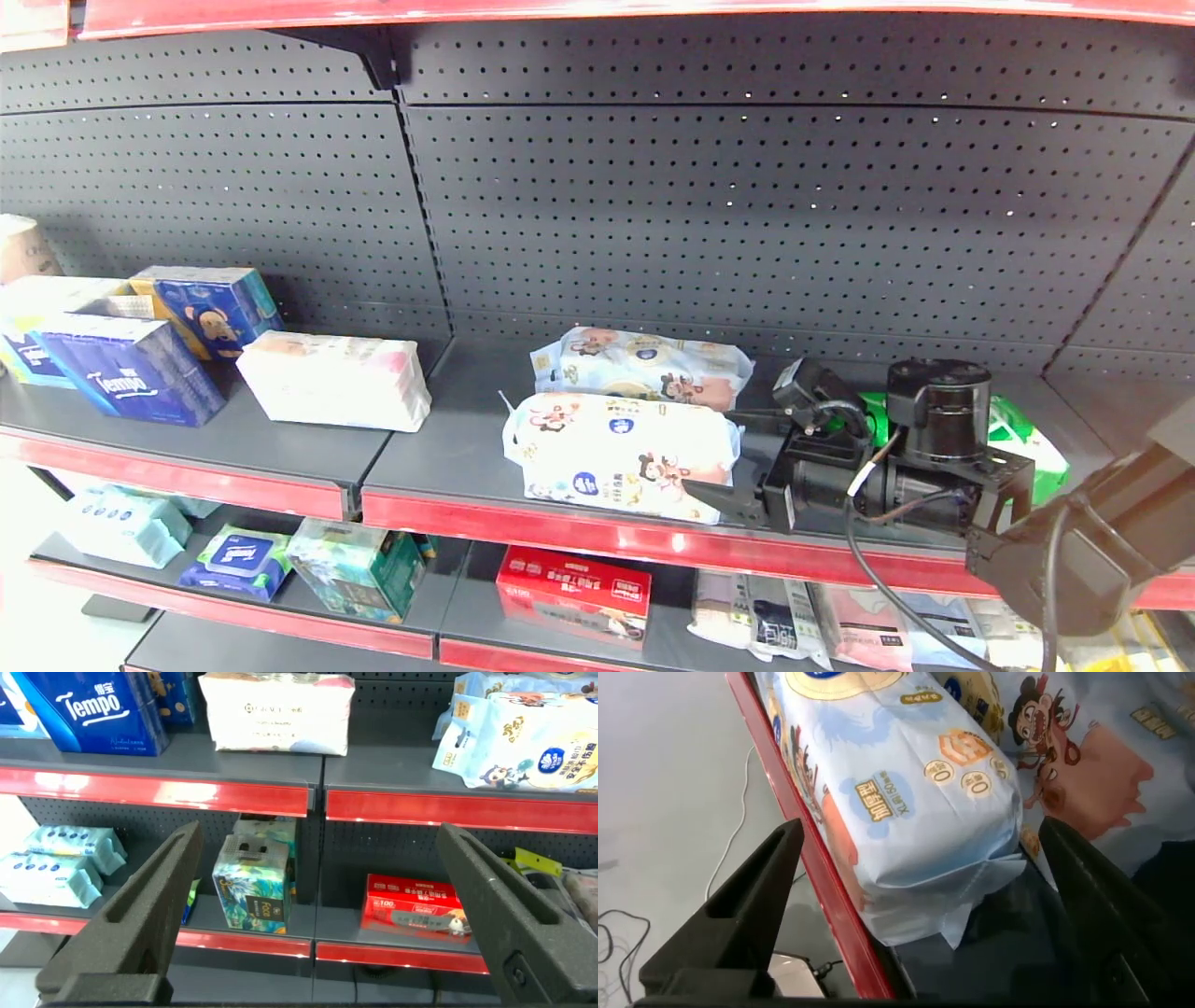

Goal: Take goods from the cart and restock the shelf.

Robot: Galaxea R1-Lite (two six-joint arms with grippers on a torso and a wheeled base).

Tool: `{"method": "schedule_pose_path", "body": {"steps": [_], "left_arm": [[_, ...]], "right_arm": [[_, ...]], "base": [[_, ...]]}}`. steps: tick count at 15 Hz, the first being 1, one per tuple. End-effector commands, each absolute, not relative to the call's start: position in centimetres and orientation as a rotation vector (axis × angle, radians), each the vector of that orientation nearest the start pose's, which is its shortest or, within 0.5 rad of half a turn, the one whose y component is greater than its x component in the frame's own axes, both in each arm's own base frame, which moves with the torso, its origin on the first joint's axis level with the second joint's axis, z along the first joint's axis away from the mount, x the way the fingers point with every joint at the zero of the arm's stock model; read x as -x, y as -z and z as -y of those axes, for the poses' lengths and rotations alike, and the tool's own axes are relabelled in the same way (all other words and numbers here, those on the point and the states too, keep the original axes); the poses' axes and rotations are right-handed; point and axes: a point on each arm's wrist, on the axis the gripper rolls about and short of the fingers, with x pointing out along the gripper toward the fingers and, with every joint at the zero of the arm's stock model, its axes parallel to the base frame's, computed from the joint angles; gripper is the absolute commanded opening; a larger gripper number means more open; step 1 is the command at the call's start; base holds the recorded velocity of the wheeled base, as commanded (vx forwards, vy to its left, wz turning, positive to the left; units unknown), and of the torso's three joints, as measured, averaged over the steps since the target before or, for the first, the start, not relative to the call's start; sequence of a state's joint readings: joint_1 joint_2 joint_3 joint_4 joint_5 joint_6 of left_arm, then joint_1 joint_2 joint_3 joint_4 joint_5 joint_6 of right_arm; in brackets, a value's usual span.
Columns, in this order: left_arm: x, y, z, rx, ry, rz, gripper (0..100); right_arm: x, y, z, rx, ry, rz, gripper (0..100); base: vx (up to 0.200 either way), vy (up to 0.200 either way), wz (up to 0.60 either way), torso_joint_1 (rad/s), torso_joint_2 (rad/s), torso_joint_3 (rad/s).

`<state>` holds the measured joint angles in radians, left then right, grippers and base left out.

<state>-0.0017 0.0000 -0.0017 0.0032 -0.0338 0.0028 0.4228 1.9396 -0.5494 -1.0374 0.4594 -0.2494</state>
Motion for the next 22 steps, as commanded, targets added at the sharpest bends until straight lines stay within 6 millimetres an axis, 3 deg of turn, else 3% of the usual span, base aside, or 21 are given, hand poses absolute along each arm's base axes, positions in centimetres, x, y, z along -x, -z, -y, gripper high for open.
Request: {"method": "schedule_pose_path", "body": {"steps": [1,18,19,22], "left_arm": [[2.3,-7.6,0.1,-0.003,0.035,-0.001,100],[2.3,-7.6,0.1,-0.003,0.035,-0.003,100],[2.3,-7.6,0.1,-0.001,0.035,-0.003,100],[2.3,-7.6,0.1,-0.003,0.035,-0.001,100]], "right_arm": [[-27.9,-8.5,-13.7,0.224,-0.917,-0.256,100],[-28.9,-8.2,-14.9,0.242,-0.939,-0.23,100],[-28.9,-8.2,-14.9,0.242,-0.938,-0.226,0],[-28.9,-8.2,-14.8,0.236,-0.936,-0.231,0]], "base": [[0.0,0.0,0.0,0.0,0.0,0.0],[0.0,0.0,0.0,0.0,0.0,0.0],[0.0,0.0,0.0,0.0,0.0,0.0],[0.0,0.0,0.0,0.0,0.0,0.0]]}}
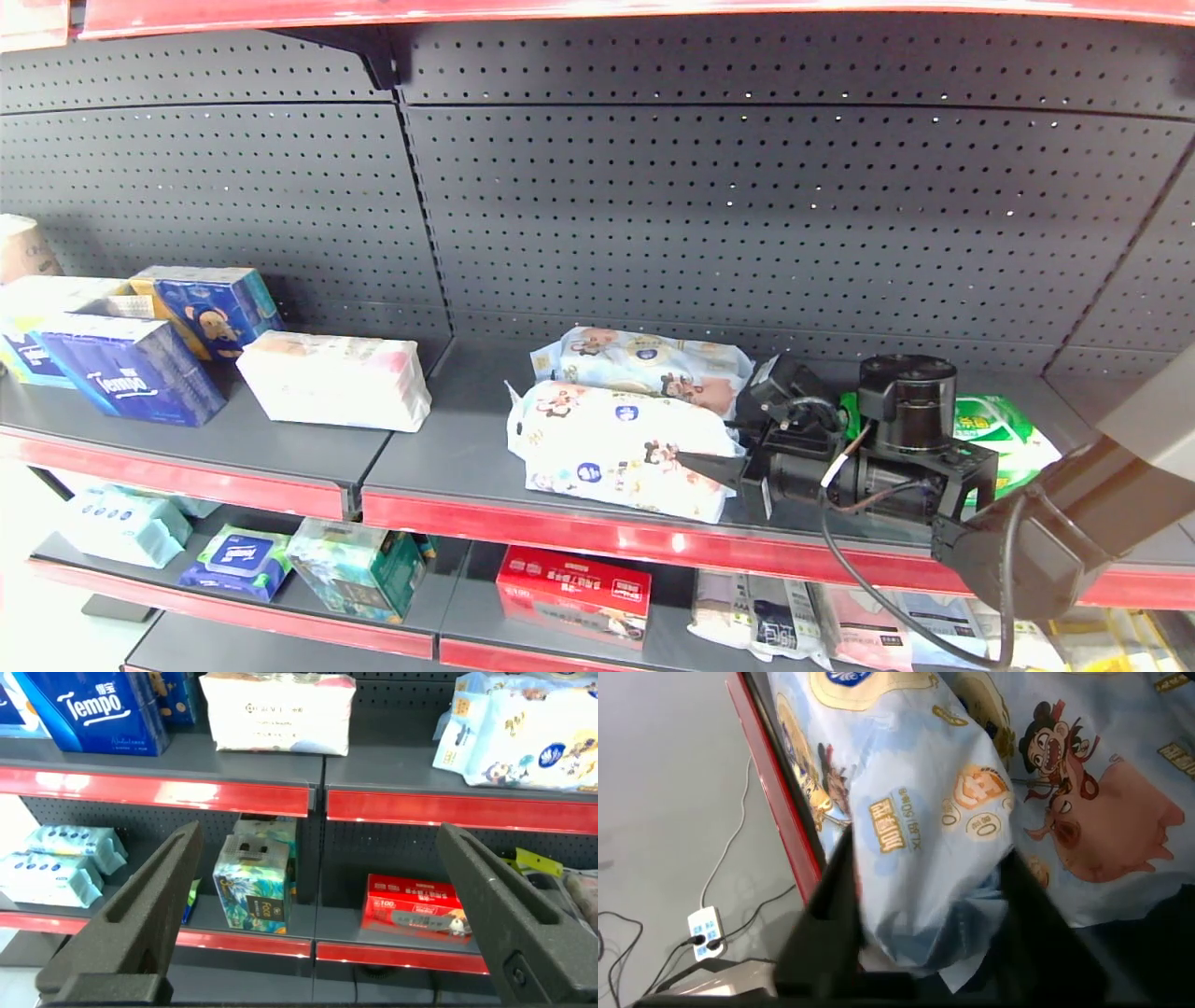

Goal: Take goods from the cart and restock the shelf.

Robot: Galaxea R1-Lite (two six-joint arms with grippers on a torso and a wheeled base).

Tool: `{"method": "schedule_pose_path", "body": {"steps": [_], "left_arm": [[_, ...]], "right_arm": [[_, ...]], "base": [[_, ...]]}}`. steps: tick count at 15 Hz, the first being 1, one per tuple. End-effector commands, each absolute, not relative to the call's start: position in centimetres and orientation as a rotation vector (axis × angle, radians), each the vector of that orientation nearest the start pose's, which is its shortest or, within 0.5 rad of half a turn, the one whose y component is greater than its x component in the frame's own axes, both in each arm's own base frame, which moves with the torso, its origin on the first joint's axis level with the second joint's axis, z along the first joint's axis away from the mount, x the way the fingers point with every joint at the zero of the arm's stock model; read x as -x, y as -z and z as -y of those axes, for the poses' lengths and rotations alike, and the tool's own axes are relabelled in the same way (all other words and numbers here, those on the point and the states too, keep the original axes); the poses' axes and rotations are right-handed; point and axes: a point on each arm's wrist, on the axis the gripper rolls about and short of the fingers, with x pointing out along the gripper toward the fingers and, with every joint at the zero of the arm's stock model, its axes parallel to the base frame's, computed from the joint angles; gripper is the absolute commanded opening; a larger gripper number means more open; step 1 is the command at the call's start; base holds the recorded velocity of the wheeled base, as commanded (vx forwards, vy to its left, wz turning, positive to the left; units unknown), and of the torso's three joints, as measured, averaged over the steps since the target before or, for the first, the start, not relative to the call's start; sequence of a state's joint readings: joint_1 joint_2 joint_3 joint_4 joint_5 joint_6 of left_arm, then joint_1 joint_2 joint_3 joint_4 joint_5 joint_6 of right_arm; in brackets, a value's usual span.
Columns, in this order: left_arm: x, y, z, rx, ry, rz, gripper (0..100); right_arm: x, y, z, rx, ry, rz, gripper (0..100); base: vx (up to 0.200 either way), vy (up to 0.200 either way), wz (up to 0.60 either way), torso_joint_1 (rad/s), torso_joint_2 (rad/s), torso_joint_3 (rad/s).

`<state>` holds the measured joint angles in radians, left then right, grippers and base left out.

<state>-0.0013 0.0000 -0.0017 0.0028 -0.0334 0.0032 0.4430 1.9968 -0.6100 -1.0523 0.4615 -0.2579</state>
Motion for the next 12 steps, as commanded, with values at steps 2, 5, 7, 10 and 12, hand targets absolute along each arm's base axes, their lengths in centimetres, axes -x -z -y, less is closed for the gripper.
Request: {"method": "schedule_pose_path", "body": {"steps": [2,5,7,10,12], "left_arm": [[2.3,-7.6,0.1,-0.003,0.035,-0.003,100],[2.3,-7.6,0.1,-0.003,0.035,-0.003,100],[2.3,-7.6,0.1,-0.003,0.035,-0.003,100],[2.3,-7.6,0.1,-0.003,0.035,-0.003,100],[2.3,-7.6,0.1,-0.003,0.035,-0.003,100]], "right_arm": [[-28.9,-8.2,-14.8,0.239,-0.937,-0.23,0],[-28.8,-8.2,-14.9,0.242,-0.938,-0.223,0],[-28.9,-8.2,-14.8,0.246,-0.943,-0.217,0],[-29.0,-8.2,-14.1,0.236,-0.963,-0.219,0],[-29.2,-8.3,-13.8,0.25,-0.981,-0.199,0]], "base": [[0.0,0.0,0.0,0.0,0.0,0.0],[0.0,0.0,0.0,0.0,0.0,0.0],[0.0,0.0,0.0,0.0,0.0,0.0],[0.0,0.0,0.0,0.0,0.0,0.0],[0.0,0.0,0.0,0.0,0.0,0.0]]}}
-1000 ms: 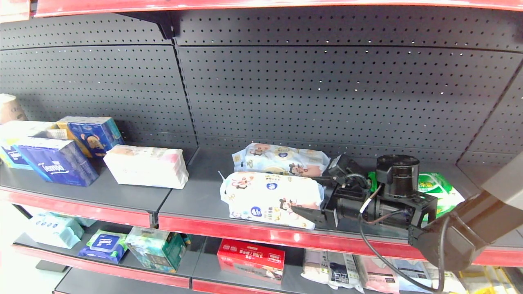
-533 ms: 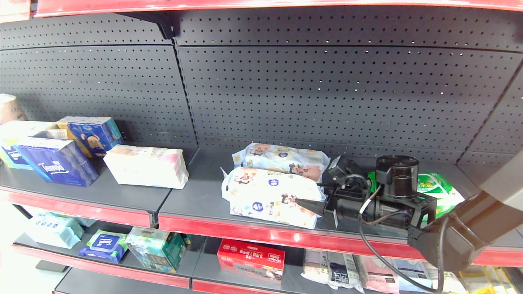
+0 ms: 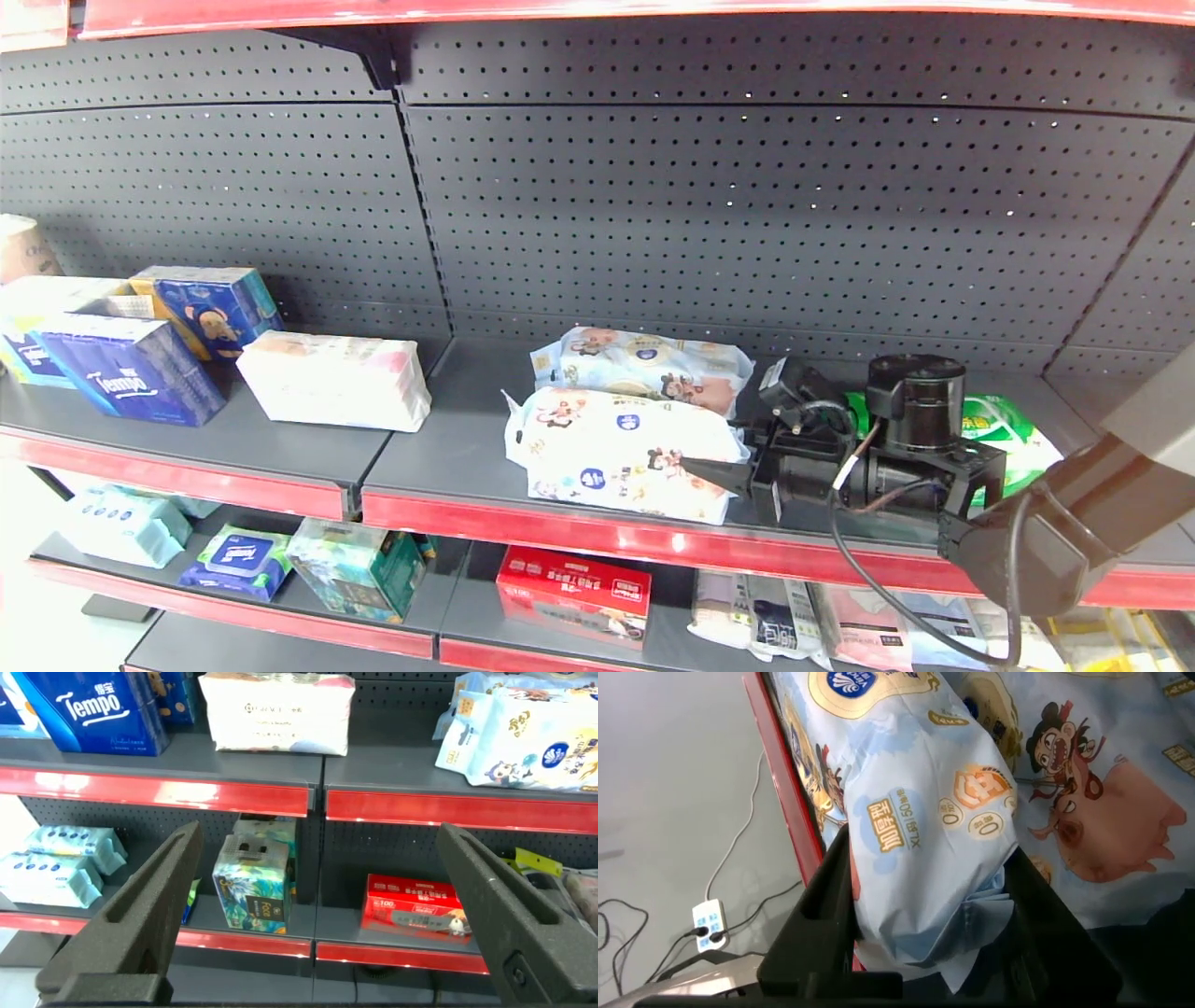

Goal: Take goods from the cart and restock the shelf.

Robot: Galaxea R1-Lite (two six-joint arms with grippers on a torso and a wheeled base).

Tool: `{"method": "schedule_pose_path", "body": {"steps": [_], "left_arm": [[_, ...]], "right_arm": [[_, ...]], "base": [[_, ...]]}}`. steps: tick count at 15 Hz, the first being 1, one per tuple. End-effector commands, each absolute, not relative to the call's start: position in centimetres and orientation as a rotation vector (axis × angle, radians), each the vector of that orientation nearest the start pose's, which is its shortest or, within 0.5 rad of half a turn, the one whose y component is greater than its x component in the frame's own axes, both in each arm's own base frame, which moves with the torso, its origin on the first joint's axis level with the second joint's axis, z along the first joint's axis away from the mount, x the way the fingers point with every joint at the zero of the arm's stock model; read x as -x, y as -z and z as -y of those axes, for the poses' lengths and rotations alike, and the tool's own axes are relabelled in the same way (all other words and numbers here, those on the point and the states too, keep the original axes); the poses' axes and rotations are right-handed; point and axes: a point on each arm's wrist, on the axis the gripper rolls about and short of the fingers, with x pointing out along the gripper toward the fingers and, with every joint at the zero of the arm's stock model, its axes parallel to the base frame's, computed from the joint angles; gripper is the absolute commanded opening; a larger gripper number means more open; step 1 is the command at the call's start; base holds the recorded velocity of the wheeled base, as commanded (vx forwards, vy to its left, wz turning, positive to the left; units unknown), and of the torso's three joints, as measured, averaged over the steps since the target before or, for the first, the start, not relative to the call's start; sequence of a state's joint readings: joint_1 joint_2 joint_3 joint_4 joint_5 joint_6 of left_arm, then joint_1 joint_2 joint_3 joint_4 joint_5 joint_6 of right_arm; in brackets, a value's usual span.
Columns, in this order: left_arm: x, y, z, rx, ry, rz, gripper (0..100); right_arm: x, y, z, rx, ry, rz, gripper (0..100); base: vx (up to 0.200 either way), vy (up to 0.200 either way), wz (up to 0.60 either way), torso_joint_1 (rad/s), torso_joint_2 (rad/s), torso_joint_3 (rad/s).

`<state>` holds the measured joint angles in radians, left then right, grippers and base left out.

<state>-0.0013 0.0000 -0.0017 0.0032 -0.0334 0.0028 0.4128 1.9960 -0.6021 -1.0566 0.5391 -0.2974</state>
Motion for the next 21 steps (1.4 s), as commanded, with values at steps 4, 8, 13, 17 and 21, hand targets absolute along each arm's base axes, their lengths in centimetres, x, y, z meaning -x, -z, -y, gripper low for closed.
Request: {"method": "schedule_pose_path", "body": {"steps": [4,8,13,17,21], "left_arm": [[2.28,-7.56,0.07,-0.003,0.035,-0.003,100],[2.28,-7.56,0.07,-0.003,0.035,-0.003,100],[2.28,-7.56,0.07,-0.003,0.035,-0.003,100],[2.28,-7.56,0.07,-0.003,0.035,-0.003,100],[2.28,-7.56,0.07,-0.003,0.035,-0.003,100]], "right_arm": [[-29.59,-8.4,-13.09,0.256,-0.988,-0.186,0],[-29.22,-8.35,-12.96,0.266,-1.021,-0.179,0],[-29.14,-8.36,-13.11,0.272,-1.039,-0.172,0],[-28.97,-8.23,-13.04,0.279,-1.039,-0.175,0],[-28.76,-7.96,-12.85,0.292,-1.04,-0.181,0]], "base": [[0.0,0.0,0.0,0.0,0.0,0.0],[0.0,0.0,0.0,0.0,0.0,0.0],[0.0,0.0,0.0,0.0,0.0,0.0],[0.0,0.0,0.0,0.0,0.0,0.0],[0.0,0.0,0.0,0.0,0.0,0.0]]}}
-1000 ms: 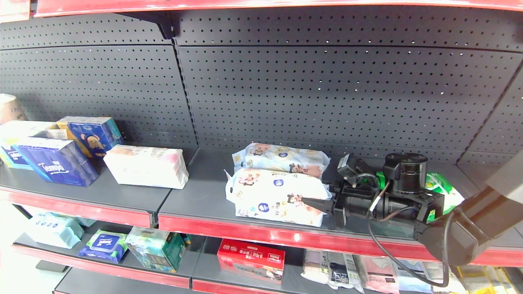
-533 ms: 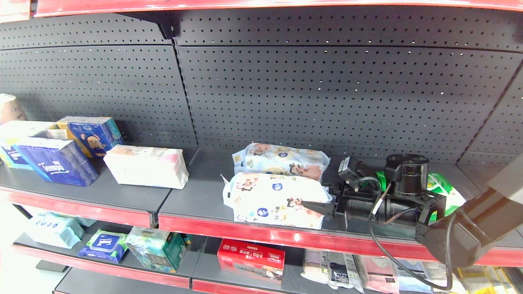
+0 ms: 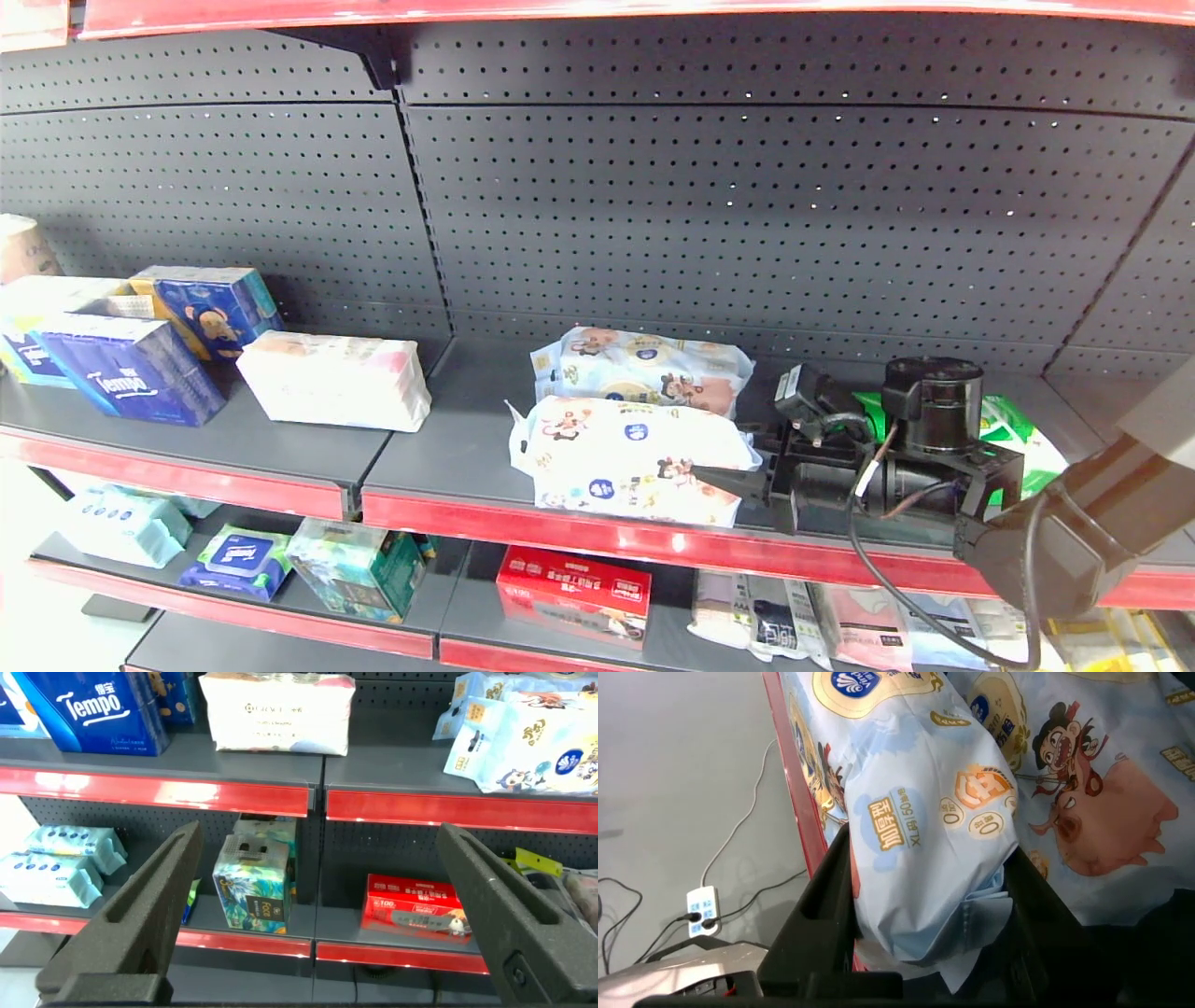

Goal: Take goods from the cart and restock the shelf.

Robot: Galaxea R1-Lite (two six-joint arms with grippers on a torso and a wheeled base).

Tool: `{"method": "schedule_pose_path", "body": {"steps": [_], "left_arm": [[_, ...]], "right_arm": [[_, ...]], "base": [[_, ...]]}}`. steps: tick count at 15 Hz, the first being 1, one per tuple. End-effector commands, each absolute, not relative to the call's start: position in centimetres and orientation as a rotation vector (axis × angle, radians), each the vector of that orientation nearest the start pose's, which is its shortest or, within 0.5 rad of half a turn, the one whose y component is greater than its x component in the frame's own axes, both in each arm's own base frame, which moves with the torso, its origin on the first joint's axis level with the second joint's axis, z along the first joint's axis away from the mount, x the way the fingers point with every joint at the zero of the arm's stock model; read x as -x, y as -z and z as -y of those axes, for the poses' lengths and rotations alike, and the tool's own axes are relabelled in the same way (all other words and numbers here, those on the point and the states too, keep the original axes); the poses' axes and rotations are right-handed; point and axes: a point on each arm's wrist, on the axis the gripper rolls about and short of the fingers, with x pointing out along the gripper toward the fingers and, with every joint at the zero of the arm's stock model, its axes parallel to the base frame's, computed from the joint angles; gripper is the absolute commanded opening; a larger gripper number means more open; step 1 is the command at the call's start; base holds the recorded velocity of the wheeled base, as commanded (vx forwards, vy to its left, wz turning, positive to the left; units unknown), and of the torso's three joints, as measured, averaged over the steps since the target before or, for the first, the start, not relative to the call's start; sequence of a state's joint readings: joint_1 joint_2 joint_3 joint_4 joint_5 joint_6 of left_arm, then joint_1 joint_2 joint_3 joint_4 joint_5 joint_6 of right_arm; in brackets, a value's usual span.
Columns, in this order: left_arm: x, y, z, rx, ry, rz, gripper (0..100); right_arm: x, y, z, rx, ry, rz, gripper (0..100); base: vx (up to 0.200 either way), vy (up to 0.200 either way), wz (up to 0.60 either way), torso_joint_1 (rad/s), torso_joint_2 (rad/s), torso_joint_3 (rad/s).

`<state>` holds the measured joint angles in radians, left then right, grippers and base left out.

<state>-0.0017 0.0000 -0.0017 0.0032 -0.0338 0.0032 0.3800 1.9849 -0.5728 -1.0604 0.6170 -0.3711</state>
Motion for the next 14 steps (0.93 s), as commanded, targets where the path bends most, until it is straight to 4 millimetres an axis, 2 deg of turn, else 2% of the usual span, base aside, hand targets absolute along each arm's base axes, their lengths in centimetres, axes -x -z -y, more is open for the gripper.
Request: {"method": "schedule_pose_path", "body": {"steps": [1,14], "left_arm": [[2.29,-7.56,0.07,-0.003,0.035,-0.001,100],[2.29,-7.56,0.07,-0.003,0.035,-0.001,100]], "right_arm": [[-28.76,-7.96,-12.85,0.292,-1.04,-0.181,0],[-28.77,-8.18,-12.65,0.294,-1.033,-0.175,0]], "base": [[0.0,0.0,0.0,0.0,0.0,0.0],[0.0,0.0,0.0,0.0,0.0,0.0]]}}
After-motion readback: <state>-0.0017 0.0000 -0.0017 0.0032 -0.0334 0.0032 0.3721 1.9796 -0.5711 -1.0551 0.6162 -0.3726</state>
